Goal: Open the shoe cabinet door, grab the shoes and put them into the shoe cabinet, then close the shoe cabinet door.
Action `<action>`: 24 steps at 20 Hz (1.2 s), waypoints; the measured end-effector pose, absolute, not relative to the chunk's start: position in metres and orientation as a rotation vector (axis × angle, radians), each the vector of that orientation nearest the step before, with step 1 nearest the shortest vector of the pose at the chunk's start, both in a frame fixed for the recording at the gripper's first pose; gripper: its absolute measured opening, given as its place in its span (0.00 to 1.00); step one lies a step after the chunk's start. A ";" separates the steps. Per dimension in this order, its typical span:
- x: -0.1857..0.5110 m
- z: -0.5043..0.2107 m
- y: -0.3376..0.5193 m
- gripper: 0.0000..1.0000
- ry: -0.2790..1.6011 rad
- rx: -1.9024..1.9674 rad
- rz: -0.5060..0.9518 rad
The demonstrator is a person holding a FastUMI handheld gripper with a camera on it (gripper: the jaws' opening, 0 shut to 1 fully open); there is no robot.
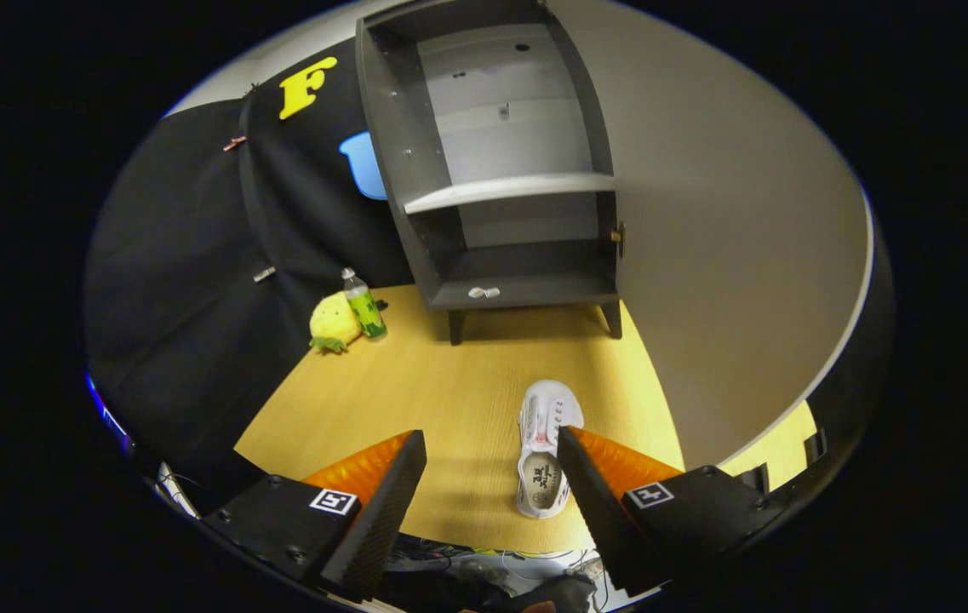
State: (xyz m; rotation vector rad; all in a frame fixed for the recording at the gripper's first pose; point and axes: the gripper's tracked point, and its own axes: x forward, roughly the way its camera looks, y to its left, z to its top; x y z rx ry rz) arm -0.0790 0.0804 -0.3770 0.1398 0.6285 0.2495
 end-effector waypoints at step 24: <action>0.024 -0.557 0.074 0.24 0.580 0.025 0.004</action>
